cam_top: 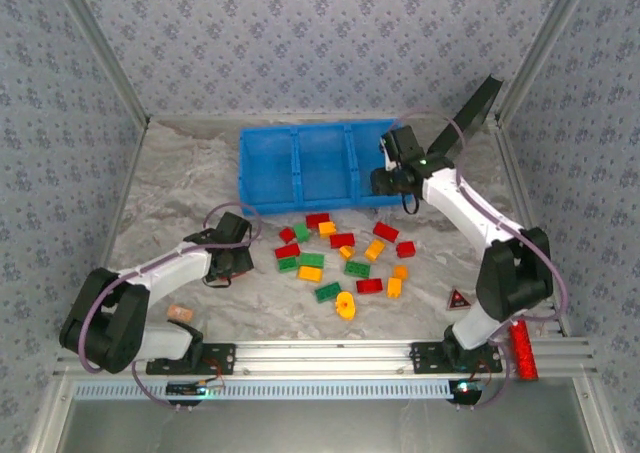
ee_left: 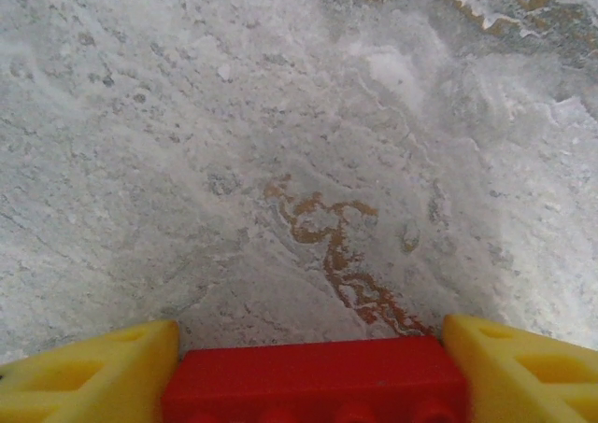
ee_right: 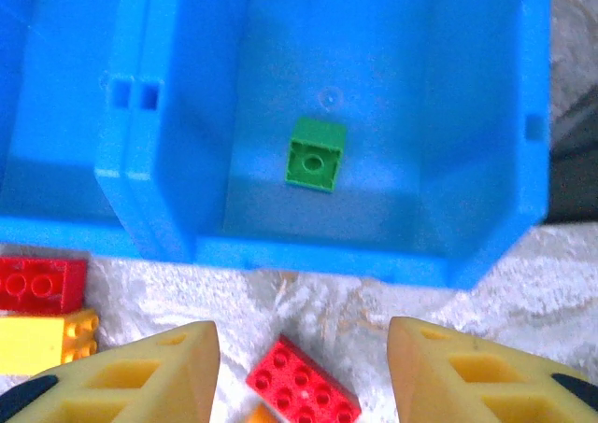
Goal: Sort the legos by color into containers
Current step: Pick up the lego from the middle-left of the table.
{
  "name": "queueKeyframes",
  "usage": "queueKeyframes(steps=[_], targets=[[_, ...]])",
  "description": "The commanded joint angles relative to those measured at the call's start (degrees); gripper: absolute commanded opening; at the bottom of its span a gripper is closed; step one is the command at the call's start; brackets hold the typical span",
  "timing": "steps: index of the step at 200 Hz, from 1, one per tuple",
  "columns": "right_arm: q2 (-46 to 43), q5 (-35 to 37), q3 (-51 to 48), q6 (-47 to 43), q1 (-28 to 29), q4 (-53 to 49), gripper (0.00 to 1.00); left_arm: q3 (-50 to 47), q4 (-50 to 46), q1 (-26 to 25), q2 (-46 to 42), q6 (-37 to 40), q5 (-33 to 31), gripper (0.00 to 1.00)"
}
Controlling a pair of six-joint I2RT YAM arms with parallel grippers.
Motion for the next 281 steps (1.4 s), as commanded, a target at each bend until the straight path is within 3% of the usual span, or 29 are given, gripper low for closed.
queueKeyframes(steps=[1, 26, 72, 114, 152, 191, 218, 281], targets=[[-4.05, 1.73, -3.53, 3.41, 0.17, -2.57, 0.52, -2.47, 3.95, -0.07, 3.11, -1.08, 7.09, 0.67], [-7.66, 1.74, -6.73, 5.89, 0.34, -4.5, 0.52, -3.15, 2.88, -0.16, 1.78, -1.9, 7.36, 0.61], [-15.22, -2.69, -21.23, 13.62, 1.5, -3.46, 0.55, 1.54, -3.85, -0.22, -4.37, -0.61, 4.81, 0.54], [-22.72, -2.28, -30.37, 22.09, 6.87, -3.75, 0.58, 12.11, -10.26, -0.21, -7.62, 2.91, 2.82, 0.53], [-27.96, -0.14, -33.5, 28.66, 14.12, -4.58, 0.62, 18.99, -8.79, -0.28, -7.51, 3.61, 2.61, 0.52], [-33.14, 3.61, -37.95, 32.94, 20.3, -3.49, 0.66, 28.93, -4.79, -0.31, -0.48, 8.37, -0.39, 0.52], [-35.51, 3.46, -40.07, 33.84, 20.72, -2.42, 0.67, 36.69, -2.7, 0.08, 7.19, 12.05, -3.86, 0.52], [-36.97, 3.9, -43.02, 35.86, 21.95, -1.26, 0.67, 49.4, 2.02, 2.66, 26.25, 13.38, -2.17, 0.52]])
